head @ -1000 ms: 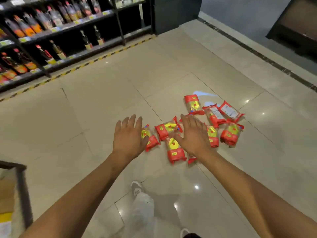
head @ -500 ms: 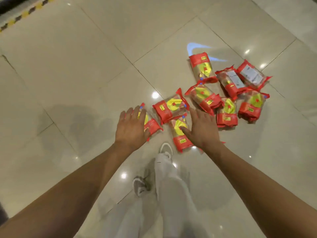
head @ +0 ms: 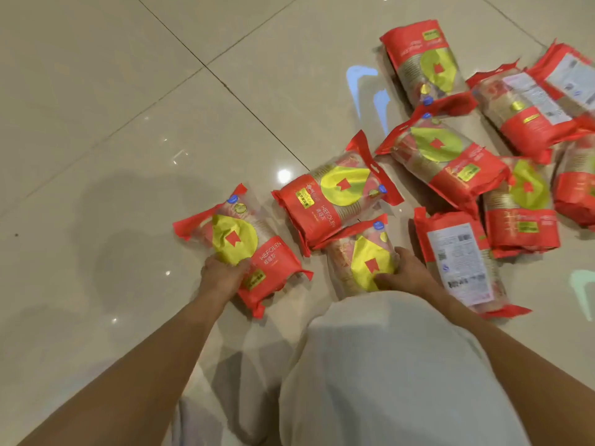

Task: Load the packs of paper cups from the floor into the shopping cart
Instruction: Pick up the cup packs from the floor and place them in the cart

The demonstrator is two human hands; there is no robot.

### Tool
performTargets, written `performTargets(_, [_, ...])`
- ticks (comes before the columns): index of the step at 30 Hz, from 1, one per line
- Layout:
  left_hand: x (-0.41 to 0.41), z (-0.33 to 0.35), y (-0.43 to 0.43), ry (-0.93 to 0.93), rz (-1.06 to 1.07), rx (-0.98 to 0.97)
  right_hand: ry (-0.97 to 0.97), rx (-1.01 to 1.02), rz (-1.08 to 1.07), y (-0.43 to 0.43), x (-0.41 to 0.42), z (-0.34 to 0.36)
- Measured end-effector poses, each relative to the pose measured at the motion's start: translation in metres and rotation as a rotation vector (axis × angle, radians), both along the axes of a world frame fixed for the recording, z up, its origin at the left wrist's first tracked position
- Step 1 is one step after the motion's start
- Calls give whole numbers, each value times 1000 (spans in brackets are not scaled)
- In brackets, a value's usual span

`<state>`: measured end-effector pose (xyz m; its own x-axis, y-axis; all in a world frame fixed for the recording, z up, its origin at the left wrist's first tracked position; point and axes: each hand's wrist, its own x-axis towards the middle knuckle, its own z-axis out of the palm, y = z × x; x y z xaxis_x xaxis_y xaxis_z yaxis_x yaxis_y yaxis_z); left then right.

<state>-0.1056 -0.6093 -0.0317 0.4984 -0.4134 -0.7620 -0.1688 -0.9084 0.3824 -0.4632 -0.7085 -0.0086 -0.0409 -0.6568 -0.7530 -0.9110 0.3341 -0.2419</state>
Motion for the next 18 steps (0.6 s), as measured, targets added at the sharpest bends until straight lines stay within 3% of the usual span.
performTargets(2, [10, -48, 3, 86, 234, -73, -61, 50, -123, -7, -7, -24])
performTargets(5, [1, -47, -5, 181, 413, -121, -163, 52, -257, -15, -16, -42])
performTargets(8, [-11, -35, -11, 265, 489, -129, -185, 85, -279, -9, -16, -41])
performTargets(12, [0, -15, 6, 156, 486, -115, -111, -18, -337, 13, -8, -12])
performTargets(14, [9, 25, 15, 78, 428, -149, -116, -134, -324, 18, -6, 23])
performTargets(18, [17, 181, 7, 42, 356, -303, -235, -317, -245, -4, 12, 149])
